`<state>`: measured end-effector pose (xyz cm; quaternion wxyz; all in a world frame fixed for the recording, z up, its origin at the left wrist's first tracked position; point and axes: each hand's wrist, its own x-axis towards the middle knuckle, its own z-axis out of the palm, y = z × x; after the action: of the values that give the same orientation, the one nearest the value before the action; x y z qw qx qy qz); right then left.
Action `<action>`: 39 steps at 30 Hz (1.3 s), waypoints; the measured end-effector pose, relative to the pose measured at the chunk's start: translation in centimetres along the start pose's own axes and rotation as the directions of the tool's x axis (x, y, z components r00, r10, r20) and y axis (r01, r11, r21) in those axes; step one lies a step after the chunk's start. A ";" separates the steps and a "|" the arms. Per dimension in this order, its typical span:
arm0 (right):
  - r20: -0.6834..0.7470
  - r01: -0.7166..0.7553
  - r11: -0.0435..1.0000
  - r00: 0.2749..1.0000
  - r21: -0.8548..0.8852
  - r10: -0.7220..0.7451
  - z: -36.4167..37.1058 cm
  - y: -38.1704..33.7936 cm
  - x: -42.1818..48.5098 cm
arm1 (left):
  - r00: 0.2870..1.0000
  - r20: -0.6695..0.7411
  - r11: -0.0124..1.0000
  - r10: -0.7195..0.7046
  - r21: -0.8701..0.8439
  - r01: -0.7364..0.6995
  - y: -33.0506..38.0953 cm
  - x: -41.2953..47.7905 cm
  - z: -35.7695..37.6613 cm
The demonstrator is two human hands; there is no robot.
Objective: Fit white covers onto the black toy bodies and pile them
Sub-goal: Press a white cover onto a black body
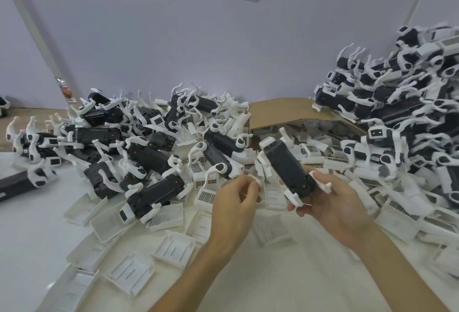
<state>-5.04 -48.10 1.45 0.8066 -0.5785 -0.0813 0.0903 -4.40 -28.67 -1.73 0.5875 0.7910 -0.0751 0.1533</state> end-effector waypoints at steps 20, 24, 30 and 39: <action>-0.285 0.110 0.834 0.909 -0.540 -0.304 -2.4 -9.7 5.8 | 0.999 0.025 0.998 0.021 0.063 -0.022 -0.7 -0.2 0.4; -0.241 -0.201 0.174 0.938 -0.964 -0.250 -2.8 2.2 3.3 | 0.997 0.019 0.995 0.069 0.077 -0.070 -0.8 -0.5 0.4; -0.115 -0.129 -0.020 0.940 -0.991 -0.320 -2.0 3.6 2.3 | 0.992 -0.051 0.991 0.115 0.067 -0.112 -0.4 0.2 -0.2; -0.107 -0.031 0.181 0.897 -0.983 -0.429 -2.4 3.0 1.5 | 0.915 -0.332 0.954 0.230 0.261 -0.145 0.2 0.9 -1.7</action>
<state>-3.13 -49.02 -2.11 0.2667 -0.9422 -0.0464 -0.1972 -3.87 -27.02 -0.83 0.4778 0.8016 -0.0244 0.3586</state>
